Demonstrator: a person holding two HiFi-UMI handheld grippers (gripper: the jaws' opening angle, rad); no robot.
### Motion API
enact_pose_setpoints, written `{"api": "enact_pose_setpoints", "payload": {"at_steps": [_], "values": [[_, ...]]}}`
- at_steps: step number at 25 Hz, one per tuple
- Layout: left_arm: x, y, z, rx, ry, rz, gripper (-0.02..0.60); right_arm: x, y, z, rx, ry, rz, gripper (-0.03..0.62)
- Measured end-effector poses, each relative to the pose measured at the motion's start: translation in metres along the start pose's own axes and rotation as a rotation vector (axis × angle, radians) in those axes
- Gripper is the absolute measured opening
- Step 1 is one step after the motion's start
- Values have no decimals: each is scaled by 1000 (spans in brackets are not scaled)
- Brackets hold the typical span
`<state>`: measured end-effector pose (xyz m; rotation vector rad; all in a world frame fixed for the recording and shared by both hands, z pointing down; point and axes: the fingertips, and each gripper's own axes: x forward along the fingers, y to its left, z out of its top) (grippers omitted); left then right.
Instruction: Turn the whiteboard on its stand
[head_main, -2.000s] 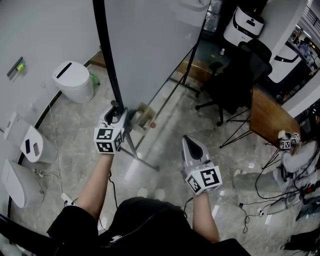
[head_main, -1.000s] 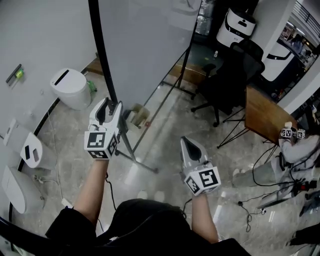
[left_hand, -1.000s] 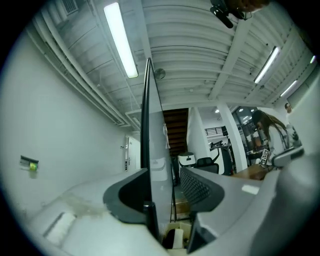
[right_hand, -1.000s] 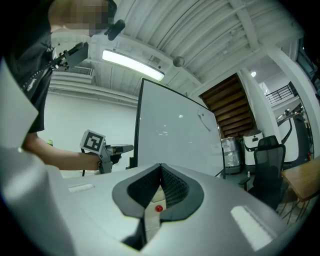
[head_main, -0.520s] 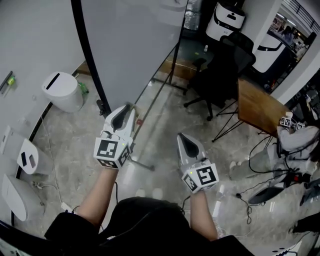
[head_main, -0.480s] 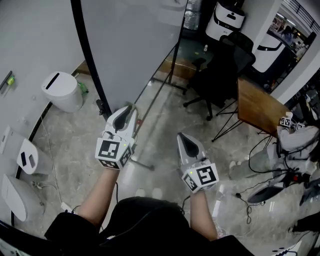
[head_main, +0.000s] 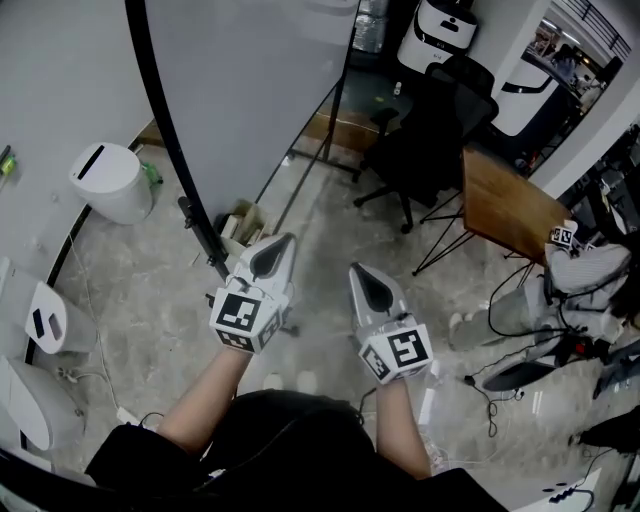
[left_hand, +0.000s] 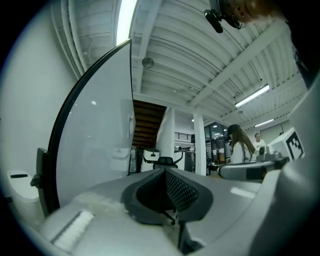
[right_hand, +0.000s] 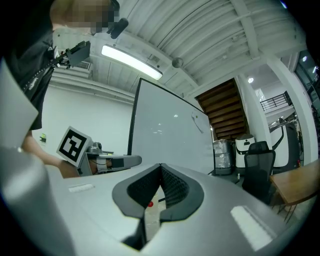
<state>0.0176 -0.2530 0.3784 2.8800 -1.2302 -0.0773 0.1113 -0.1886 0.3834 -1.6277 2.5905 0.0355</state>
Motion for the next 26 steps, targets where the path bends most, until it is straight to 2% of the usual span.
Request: {"api": "enact_pose_setpoints", "payload": {"at_steps": [7,26], "values": [[-4,1,-18,-40,13,-10,5,-1,-5,-5,-10,20,-27,9],[-1,23,-26,-72,11,-21,5,21,-4,-13,-21,58,-24,8]]}}
